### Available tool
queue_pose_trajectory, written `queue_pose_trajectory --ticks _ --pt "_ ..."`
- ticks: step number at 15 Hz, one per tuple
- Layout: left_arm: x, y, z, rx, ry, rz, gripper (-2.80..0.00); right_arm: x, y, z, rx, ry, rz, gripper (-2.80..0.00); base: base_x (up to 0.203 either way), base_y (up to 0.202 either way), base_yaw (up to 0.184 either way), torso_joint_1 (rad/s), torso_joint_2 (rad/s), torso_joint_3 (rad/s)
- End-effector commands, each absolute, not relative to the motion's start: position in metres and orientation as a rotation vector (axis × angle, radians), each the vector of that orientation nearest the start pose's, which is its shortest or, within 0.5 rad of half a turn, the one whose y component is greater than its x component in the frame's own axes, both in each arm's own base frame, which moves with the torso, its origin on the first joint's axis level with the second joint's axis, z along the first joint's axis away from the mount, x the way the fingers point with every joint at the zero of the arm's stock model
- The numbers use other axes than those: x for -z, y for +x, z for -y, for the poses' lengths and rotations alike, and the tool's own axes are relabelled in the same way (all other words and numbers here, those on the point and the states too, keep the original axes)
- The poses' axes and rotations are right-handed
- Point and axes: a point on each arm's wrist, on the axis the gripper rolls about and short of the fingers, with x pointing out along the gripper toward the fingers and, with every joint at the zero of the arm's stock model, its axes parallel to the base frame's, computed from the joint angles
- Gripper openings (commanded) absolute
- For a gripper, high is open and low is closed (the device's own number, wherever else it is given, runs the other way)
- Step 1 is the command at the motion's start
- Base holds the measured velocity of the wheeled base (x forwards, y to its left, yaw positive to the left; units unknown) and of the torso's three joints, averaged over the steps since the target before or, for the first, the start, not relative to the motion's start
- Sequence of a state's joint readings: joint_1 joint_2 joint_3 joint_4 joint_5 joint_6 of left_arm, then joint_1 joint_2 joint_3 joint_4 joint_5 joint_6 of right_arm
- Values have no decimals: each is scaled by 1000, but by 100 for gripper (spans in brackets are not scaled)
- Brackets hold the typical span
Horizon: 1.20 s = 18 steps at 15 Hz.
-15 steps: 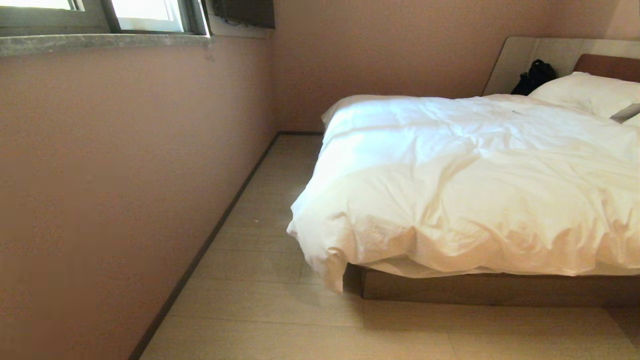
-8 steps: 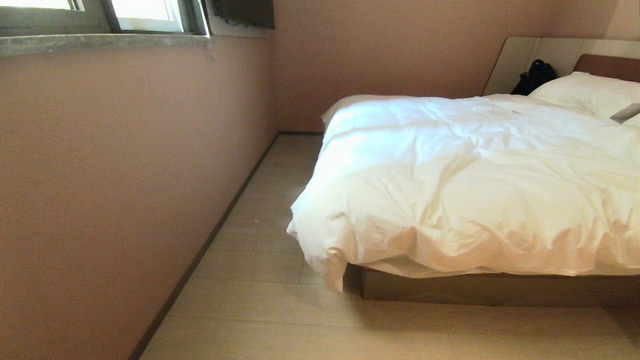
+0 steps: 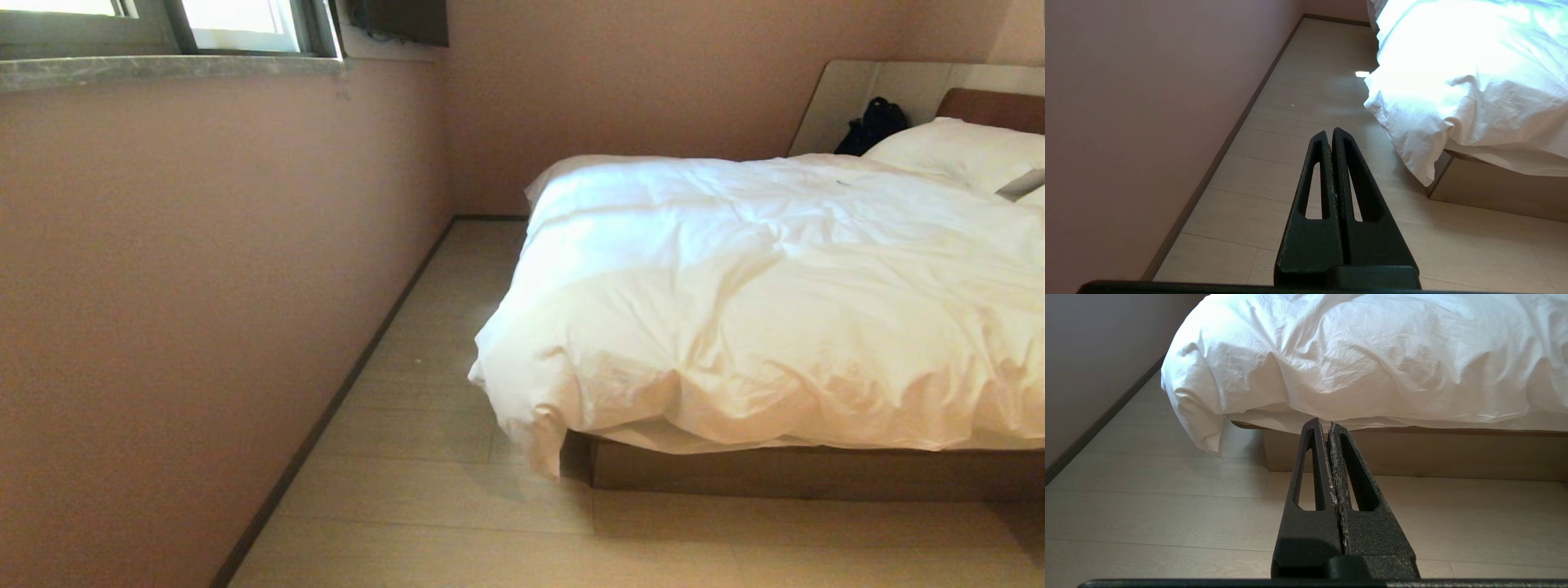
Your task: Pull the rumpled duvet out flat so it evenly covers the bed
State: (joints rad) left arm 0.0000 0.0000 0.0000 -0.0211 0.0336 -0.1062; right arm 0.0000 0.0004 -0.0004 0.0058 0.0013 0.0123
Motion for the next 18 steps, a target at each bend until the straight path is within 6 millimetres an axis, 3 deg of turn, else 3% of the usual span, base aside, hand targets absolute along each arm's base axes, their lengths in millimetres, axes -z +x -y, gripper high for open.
queue_pose_trajectory --ticks 1,18 --pt "-78 -23 -1 -33 -108 23 -280 -75 -23 0 -1 12 -6 -280 0 0 0 0 0 0" --pt "-78 -23 -1 -33 -108 23 -280 -75 -23 0 -3 13 -5 -280 0 0 0 0 0 0"
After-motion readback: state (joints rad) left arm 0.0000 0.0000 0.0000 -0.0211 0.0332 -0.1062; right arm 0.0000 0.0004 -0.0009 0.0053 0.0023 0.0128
